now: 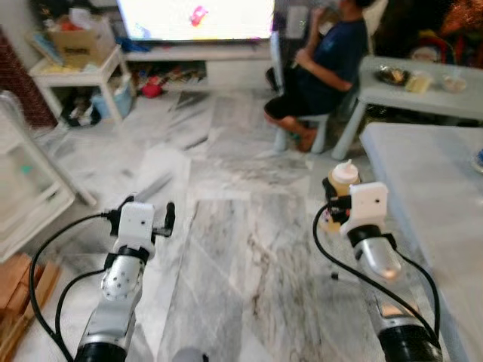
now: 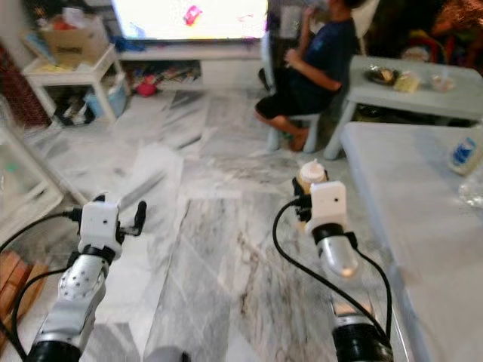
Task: Restocking fridge
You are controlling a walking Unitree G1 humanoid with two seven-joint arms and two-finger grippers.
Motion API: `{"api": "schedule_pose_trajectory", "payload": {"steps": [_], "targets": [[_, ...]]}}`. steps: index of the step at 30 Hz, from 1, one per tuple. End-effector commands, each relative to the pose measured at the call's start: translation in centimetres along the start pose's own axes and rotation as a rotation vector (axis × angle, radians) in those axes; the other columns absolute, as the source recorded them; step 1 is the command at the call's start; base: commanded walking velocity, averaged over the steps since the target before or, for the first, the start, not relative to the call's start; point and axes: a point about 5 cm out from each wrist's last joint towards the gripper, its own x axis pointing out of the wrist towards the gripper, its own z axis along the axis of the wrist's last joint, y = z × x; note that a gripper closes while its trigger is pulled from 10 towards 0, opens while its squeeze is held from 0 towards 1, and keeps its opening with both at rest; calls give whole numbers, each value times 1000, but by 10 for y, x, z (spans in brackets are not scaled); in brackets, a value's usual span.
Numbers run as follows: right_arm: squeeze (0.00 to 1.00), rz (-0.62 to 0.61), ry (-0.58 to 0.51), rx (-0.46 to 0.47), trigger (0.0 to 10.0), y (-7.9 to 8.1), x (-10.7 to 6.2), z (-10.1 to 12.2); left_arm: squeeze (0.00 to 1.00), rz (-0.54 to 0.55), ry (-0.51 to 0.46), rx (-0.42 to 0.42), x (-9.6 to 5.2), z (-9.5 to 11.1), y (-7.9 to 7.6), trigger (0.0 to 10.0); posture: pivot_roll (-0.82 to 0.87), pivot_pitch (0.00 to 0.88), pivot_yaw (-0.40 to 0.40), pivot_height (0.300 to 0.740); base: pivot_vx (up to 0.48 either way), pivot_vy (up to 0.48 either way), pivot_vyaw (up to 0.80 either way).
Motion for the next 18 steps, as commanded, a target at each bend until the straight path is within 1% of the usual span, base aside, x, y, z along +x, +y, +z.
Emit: {"api": "schedule_pose_trajectory", "payload": {"steps": [1, 7, 9, 10, 16, 18], "targets": [[0, 40, -27, -5, 10000, 6, 1, 4, 0, -6, -9, -7, 1, 2, -1, 10000, 13, 0, -22, 740, 326, 0, 744], [0, 84, -39, -2, 10000, 12, 1, 5, 0, -2, -2, -7, 0, 0, -1, 10000, 15, 0, -19, 740, 308, 0, 742], [0, 63, -62, -23, 10000, 8, 0, 9, 0, 2, 1, -6, -1, 0, 0, 10000, 21, 0, -19, 740, 315, 0, 719], [0, 51, -63, -26, 10000, 3, -2, 9, 0, 5, 2, -6, -1, 0, 0, 10000, 22, 0, -20, 740, 446, 0, 669], [0, 11, -11, -25, 10000, -13, -12, -2, 0, 46, 21, -29, -6, -5, 7, 10000, 22, 0, -22, 740, 464, 0, 656], [0, -4, -5, -20, 10000, -15, -13, -3, 0, 48, 26, -25, -8, -6, 7, 10000, 22, 0, -20, 740, 469, 0, 656]]}}
